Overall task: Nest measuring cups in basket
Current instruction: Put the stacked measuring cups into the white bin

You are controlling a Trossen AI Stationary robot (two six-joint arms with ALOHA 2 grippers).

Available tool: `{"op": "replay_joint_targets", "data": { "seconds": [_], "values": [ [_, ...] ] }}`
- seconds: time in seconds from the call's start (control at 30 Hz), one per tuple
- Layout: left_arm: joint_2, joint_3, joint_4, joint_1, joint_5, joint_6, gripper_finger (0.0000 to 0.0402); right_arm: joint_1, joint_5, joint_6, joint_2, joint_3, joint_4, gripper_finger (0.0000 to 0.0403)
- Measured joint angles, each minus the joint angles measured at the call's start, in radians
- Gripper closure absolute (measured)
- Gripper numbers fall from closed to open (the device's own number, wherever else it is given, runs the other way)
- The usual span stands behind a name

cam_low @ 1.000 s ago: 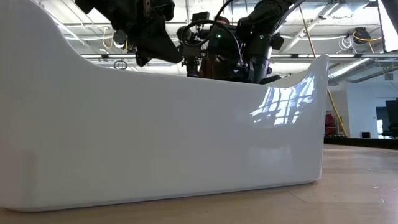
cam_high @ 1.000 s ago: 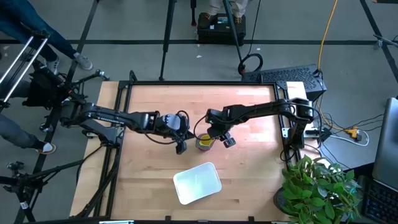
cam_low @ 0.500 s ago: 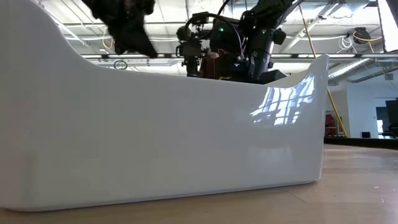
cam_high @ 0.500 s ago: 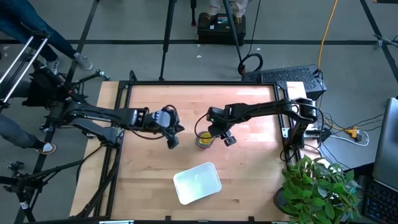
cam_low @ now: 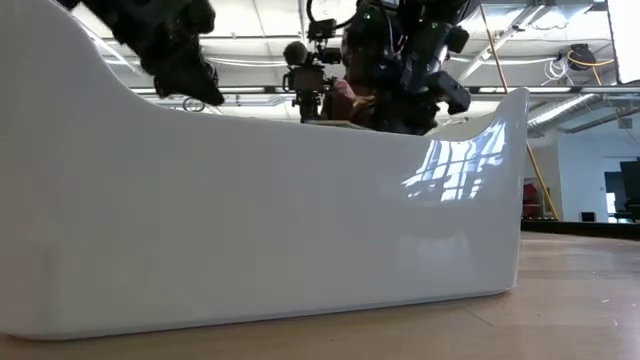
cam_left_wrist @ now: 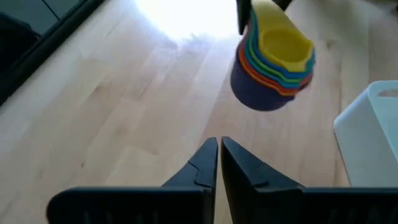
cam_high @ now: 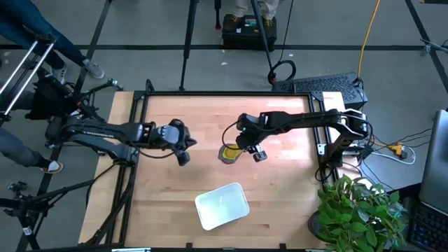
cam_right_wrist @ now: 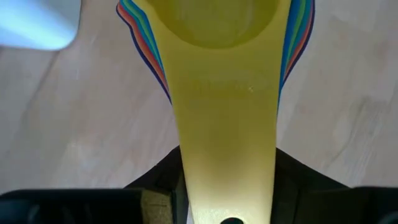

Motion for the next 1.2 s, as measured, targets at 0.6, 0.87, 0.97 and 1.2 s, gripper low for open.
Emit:
{"op": "replay_joint_targets", "data": {
  "seconds": [0.6,0.87,0.97,1.2],
  "values": [
    [-0.300,-0.439,0.360,0.064,0.007,-0.190,0.0378,0.268,-0.007,0.261,-0.119,0.029,0.061,0.0275],
    [-0.300,-0.439,0.368,0.064,0.008,-0.193,0.0378,0.375,0.012,0.386,-0.078,0.101,0.110,0.0275],
    [-0.300,-0.438,0.369,0.063,0.009,-0.202,0.0378,0.412,0.015,0.405,-0.007,0.131,0.101,0.0275],
    [-0.300,-0.438,0.373,0.058,0.031,-0.218,0.0378,0.448,0.017,0.453,0.098,0.188,0.080,0.0275]
  ]
}}
